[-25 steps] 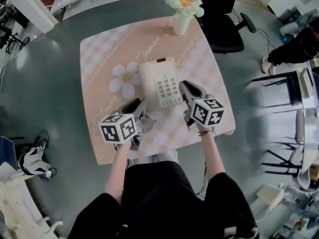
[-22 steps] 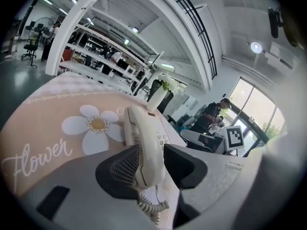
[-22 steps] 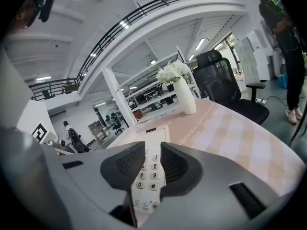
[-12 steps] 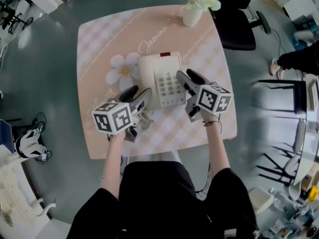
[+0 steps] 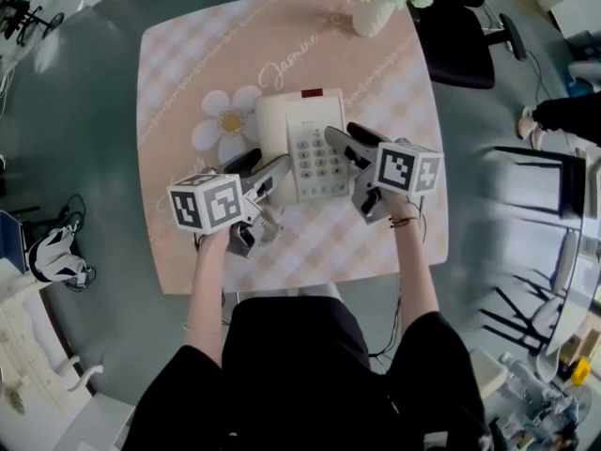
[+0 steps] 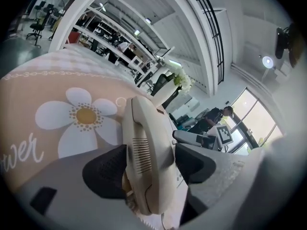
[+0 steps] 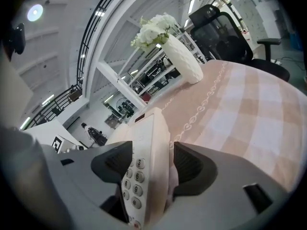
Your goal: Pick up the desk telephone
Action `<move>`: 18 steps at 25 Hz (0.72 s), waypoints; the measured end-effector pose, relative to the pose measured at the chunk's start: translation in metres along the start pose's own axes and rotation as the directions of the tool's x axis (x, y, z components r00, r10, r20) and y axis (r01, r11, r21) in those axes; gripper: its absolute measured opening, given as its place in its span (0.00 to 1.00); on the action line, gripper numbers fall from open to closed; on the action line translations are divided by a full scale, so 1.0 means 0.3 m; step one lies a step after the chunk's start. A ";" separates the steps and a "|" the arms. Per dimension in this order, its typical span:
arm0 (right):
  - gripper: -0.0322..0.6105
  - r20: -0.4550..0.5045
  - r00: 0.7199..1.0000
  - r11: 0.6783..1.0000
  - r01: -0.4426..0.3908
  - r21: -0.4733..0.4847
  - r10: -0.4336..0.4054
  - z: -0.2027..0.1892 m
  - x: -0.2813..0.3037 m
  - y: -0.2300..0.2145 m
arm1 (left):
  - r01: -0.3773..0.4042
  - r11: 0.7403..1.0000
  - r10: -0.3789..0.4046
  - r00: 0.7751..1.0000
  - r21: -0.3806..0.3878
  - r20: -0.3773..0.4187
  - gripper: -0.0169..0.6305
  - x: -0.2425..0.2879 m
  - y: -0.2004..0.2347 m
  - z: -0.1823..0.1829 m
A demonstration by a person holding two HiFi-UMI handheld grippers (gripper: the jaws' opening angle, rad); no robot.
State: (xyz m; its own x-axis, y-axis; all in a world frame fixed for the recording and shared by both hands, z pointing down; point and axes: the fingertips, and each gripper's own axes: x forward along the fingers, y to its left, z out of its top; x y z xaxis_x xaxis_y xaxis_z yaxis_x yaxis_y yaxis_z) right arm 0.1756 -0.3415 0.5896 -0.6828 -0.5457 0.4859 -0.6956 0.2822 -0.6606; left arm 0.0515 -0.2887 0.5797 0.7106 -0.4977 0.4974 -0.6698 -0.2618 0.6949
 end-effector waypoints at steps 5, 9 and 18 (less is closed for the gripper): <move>0.43 -0.096 0.995 1.000 -0.011 -0.004 0.011 -0.028 0.027 -0.005 | 0.030 0.998 -0.032 0.999 -0.047 -0.035 0.50 0.024 0.008 -0.014; 0.43 -0.158 0.987 0.999 -0.030 0.021 0.033 -0.046 0.043 0.003 | 0.052 0.997 -0.055 0.997 -0.053 -0.060 0.50 0.026 0.009 -0.018; 0.42 -0.200 0.976 0.995 -0.069 0.069 0.081 -0.052 0.055 0.008 | 0.055 0.997 -0.059 0.996 -0.056 -0.068 0.51 0.036 0.005 -0.014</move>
State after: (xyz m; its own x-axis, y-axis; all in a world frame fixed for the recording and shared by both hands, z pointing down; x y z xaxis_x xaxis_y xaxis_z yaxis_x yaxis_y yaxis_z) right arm 0.1593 -0.3374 0.6049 -0.7679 -0.3520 0.5351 -0.6300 0.2639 -0.7304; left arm 0.0591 -0.2910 0.5882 0.7616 -0.4241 0.4901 -0.6167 -0.2415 0.7492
